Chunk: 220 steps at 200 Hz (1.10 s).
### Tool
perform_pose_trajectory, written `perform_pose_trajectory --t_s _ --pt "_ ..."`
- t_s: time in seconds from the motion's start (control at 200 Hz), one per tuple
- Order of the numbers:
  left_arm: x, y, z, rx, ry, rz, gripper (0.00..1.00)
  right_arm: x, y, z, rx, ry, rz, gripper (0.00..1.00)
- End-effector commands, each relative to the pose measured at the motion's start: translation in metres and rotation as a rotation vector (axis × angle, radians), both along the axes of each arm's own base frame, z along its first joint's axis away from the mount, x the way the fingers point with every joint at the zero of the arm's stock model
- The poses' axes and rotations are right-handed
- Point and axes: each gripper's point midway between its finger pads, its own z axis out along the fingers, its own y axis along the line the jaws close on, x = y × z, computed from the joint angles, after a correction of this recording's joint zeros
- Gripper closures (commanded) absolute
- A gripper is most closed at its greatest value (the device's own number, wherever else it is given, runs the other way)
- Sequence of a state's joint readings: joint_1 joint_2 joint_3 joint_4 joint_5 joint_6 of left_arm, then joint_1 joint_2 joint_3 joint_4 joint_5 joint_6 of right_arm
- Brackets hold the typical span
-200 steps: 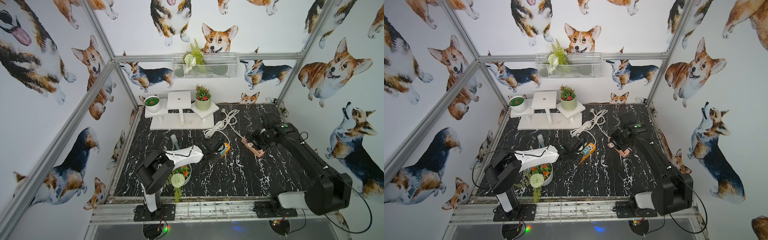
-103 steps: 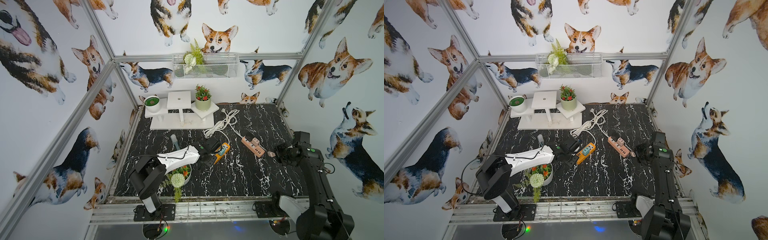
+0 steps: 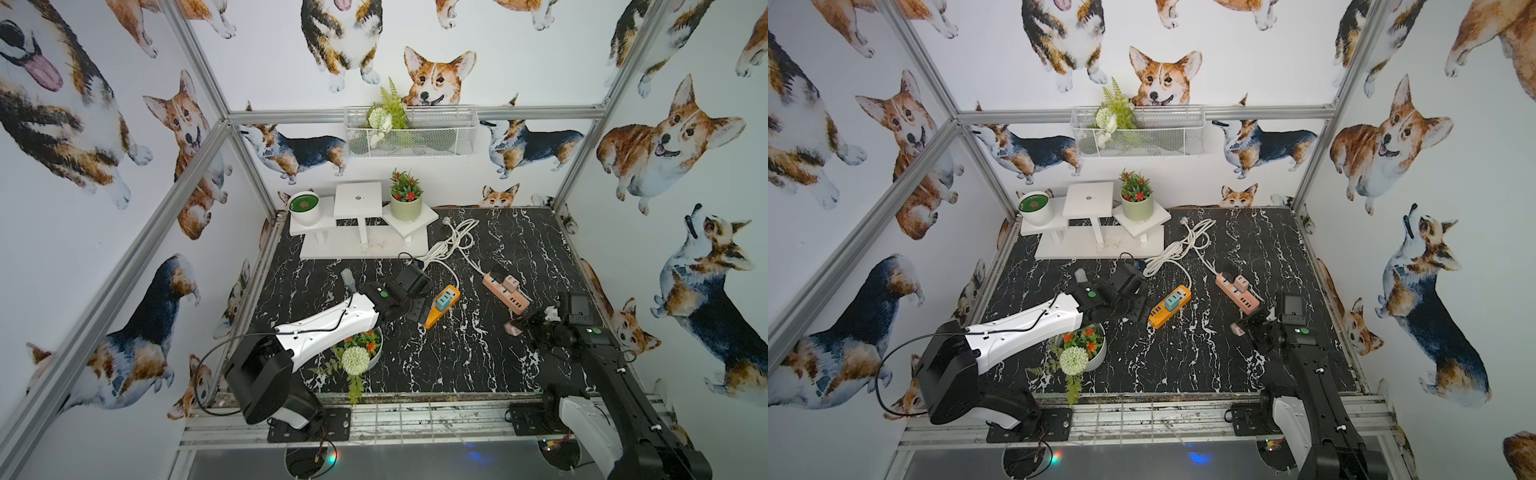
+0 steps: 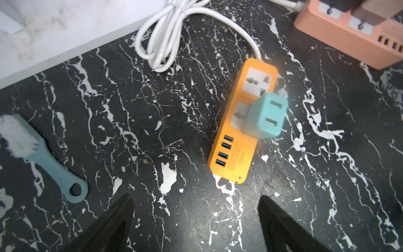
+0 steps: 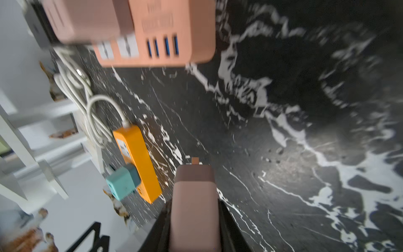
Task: Pull the plug off the socket
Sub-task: Place the plug at the center of the board.
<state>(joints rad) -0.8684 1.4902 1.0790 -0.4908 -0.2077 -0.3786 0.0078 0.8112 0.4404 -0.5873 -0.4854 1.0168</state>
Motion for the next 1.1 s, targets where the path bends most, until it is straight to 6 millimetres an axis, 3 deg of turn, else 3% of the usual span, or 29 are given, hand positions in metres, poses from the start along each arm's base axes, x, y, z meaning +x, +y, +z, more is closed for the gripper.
perform_pose_trajectory --t_s 0.0,0.27,0.405,0.505,0.611,0.706,0.966,1.096 --pt "0.01 0.004 0.012 -0.056 -0.036 0.073 0.09 -0.007 0.031 -0.003 0.053 -0.07 0.139 1.0" --pt "0.014 0.002 0.026 -0.087 -0.063 0.069 0.09 -0.043 0.086 -0.029 0.146 -0.068 0.411 1.0" --pt "0.012 -0.001 0.023 -0.099 -0.049 0.065 0.1 -0.048 0.099 -0.037 0.165 -0.042 0.49 1.0" --pt "0.01 -0.001 0.021 -0.11 -0.04 0.067 0.1 -0.05 0.096 -0.051 0.115 0.018 0.52 1.0" --pt "0.009 -0.001 0.022 -0.118 -0.039 0.072 0.1 -0.058 0.092 -0.063 0.082 0.104 0.544 0.75" --pt "0.009 0.0 0.025 -0.121 -0.041 0.072 0.1 -0.06 0.084 -0.066 0.037 0.118 0.529 0.63" --pt "0.006 0.0 0.019 -0.123 -0.025 0.072 0.1 -0.06 0.075 -0.065 -0.008 0.135 0.506 0.41" --pt "0.005 0.0 0.017 -0.124 -0.02 0.065 0.1 -0.06 0.068 -0.063 -0.032 0.152 0.488 0.38"
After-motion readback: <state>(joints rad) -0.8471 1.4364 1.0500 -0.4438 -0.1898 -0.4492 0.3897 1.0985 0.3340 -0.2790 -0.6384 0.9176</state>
